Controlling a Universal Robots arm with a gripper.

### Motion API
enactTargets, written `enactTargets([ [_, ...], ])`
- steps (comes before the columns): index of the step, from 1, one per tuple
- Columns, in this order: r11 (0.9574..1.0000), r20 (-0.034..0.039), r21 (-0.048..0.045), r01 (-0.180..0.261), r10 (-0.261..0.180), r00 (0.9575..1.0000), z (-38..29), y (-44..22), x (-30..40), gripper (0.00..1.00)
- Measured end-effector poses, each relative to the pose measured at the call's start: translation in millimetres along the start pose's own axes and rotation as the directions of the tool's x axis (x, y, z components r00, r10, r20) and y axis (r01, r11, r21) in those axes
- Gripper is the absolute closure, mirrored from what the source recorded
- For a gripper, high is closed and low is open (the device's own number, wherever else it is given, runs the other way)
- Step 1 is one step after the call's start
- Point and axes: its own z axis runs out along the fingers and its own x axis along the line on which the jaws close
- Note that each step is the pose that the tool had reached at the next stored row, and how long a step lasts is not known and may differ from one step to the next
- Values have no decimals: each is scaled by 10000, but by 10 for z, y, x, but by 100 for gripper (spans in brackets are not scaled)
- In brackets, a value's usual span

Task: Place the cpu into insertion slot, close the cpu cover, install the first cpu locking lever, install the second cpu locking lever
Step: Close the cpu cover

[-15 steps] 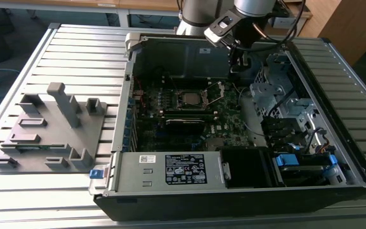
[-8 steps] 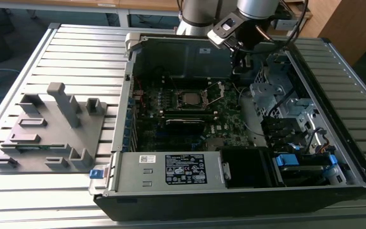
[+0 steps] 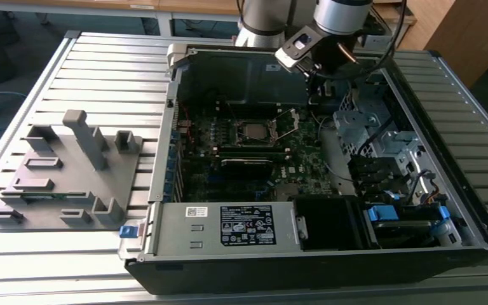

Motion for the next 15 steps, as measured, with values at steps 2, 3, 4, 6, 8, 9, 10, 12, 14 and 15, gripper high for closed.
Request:
enactTargets([
  [2,10000,1,0,-10,10,10000,36,-1,0,90],
  [3,10000,1,0,-14,14,10000,55,-1,0,90],
  [4,10000,0,0,-18,18,10000,73,-2,0,90],
  [6,10000,1,0,-25,25,10000,109,-3,1,90],
  [8,10000,2,0,-34,34,10000,145,-3,1,90],
  [9,10000,2,0,-38,38,10000,163,-4,1,90],
  [10,10000,1,0,-43,43,10000,183,-4,1,90],
  [12,10000,1,0,-53,53,10000,219,-5,2,90],
  [14,10000,1,0,-62,62,10000,249,-6,2,90],
  [15,10000,1,0,-63,63,10000,256,-6,2,90],
])
